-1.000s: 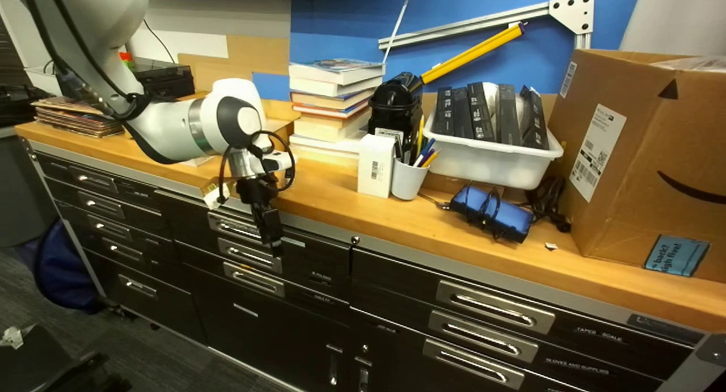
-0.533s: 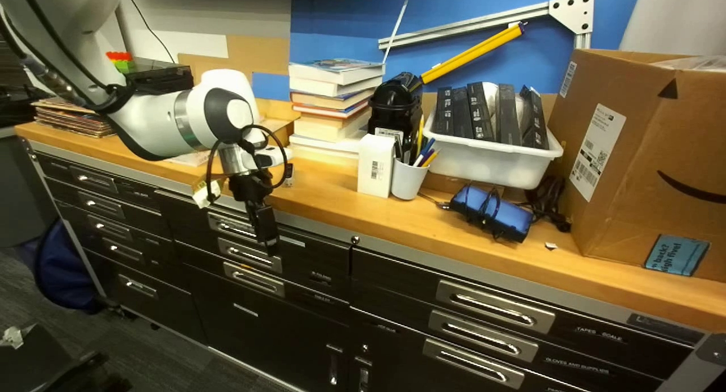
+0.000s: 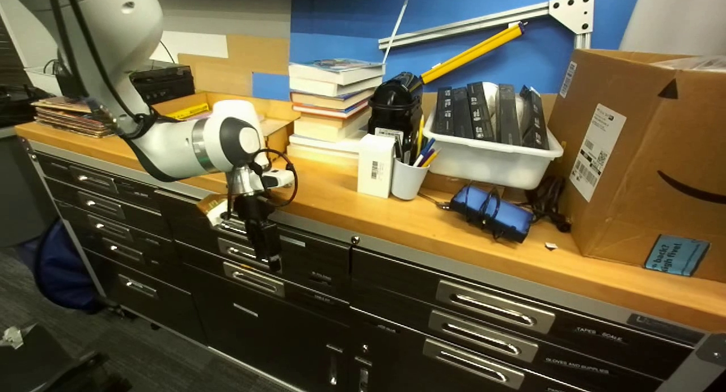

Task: Pick up the blue object from the counter and put it in the open drawer and close it

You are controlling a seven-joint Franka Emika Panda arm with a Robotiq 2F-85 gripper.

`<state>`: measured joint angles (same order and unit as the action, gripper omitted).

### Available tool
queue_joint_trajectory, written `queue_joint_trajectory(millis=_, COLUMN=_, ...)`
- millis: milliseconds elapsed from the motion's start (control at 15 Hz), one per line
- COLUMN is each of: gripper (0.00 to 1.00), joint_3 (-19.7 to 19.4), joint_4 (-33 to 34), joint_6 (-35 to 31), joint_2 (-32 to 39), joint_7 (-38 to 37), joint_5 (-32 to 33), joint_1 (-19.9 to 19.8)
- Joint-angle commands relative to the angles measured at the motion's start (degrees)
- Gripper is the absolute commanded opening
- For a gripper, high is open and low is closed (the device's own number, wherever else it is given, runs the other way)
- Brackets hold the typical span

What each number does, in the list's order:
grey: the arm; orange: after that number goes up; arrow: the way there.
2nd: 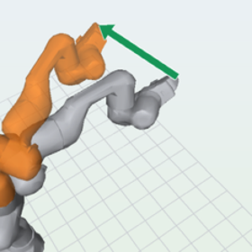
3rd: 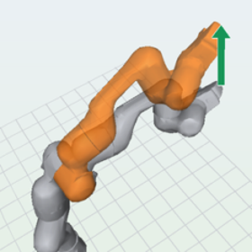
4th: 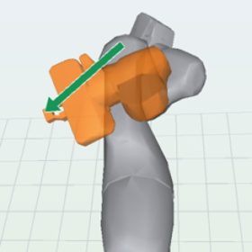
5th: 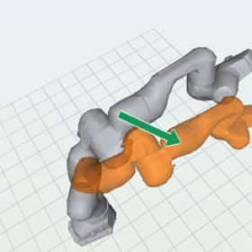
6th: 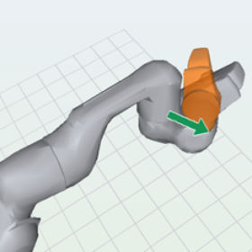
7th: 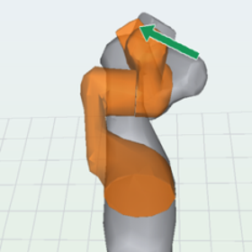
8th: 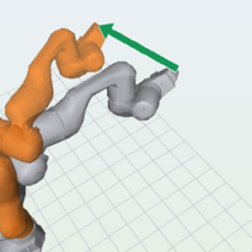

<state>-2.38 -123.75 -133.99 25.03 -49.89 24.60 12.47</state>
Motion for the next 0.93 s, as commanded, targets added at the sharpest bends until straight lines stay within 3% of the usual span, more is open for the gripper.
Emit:
queue_joint_trajectory(millis=0, gripper=1.0, joint_3=-3.5, joint_4=7.1, joint_6=2.7, joint_2=5.0, joint_7=-8.4, joint_5=4.5, joint_1=4.4)
queue_joint_trajectory(millis=333, gripper=1.0, joint_3=-3.4, joint_4=5.8, joint_6=6.6, joint_2=2.6, joint_7=-13.8, joint_5=6.8, joint_1=5.5)
queue_joint_trajectory(millis=533, gripper=1.0, joint_3=-2.0, joint_4=0.1, joint_6=4.9, joint_2=-4.5, joint_7=-10.9, joint_5=5.4, joint_1=3.7)
queue_joint_trajectory(millis=867, gripper=1.0, joint_3=2.1, joint_4=-8.4, joint_6=-0.3, joint_2=-19.9, joint_7=1.2, joint_5=1.1, joint_1=-0.1)
